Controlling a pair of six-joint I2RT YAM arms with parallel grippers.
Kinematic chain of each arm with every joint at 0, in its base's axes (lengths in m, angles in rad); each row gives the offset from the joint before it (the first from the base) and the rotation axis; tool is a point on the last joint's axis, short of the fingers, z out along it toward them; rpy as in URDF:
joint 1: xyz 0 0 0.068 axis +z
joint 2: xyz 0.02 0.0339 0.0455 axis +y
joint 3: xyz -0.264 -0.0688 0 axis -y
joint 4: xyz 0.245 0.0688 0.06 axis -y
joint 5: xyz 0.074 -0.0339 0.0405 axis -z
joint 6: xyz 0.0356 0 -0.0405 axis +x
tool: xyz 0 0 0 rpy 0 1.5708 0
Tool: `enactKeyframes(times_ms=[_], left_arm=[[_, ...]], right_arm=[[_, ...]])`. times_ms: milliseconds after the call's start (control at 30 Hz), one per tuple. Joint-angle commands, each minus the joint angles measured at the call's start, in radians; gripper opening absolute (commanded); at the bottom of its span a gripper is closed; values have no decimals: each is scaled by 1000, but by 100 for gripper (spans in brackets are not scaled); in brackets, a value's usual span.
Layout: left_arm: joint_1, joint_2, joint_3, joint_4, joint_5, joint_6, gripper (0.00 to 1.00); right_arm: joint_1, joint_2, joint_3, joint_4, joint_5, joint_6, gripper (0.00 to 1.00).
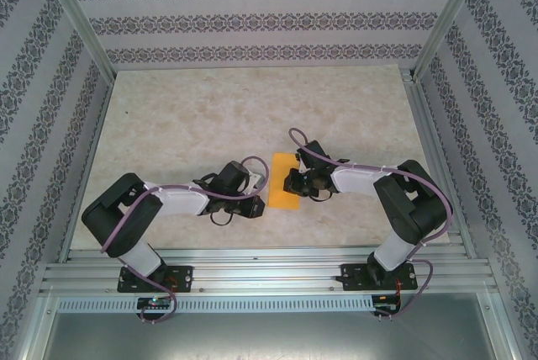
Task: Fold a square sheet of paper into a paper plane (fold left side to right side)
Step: Fold the triangle a second time at the center of the table.
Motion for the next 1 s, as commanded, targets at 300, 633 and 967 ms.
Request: enactKeyframes(times_ms=[300,633,967], left_arm=[[89,-51,106,9,57,-99,49],[97,172,250,113,111,-112,57],[99,189,254,112,82,-115,16]], right_arm=[[-108,-210,-36,22,1,-64,31],[-182,-318,-188,124,-113,-83,42],[-179,-229,-223,284,-213,10,45]])
